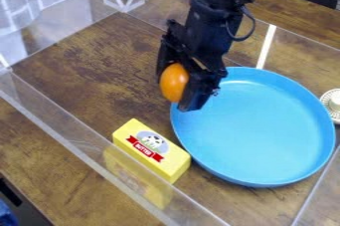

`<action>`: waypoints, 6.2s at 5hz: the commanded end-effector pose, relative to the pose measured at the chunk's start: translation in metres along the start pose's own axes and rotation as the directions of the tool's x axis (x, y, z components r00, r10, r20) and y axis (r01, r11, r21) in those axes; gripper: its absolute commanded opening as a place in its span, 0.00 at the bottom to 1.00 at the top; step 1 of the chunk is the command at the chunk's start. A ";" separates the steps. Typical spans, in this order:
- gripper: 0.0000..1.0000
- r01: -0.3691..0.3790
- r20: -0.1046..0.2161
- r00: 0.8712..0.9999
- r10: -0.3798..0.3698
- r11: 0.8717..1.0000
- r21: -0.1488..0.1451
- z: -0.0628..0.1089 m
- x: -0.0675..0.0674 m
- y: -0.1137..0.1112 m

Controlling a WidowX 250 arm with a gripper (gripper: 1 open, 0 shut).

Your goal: Remove the orange ball from inside the blue tray and put it on the table

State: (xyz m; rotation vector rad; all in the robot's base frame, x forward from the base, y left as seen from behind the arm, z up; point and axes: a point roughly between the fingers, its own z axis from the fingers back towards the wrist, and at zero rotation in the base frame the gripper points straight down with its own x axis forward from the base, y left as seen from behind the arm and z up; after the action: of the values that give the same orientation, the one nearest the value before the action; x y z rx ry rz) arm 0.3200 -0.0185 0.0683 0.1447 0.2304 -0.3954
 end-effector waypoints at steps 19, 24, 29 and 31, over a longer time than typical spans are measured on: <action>1.00 -0.035 0.094 0.995 0.026 0.995 0.094 0.000 -0.026 0.044; 1.00 -0.064 0.083 0.995 0.059 0.996 0.058 -0.052 -0.030 0.053; 1.00 -0.088 0.054 0.995 0.086 0.996 0.025 -0.071 -0.037 0.063; 1.00 -0.106 0.092 0.990 0.105 0.994 0.008 -0.060 -0.043 0.064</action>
State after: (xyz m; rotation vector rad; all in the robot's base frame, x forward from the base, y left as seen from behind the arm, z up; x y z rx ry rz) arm 0.2964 0.0579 0.0209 0.1445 0.1443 -0.3103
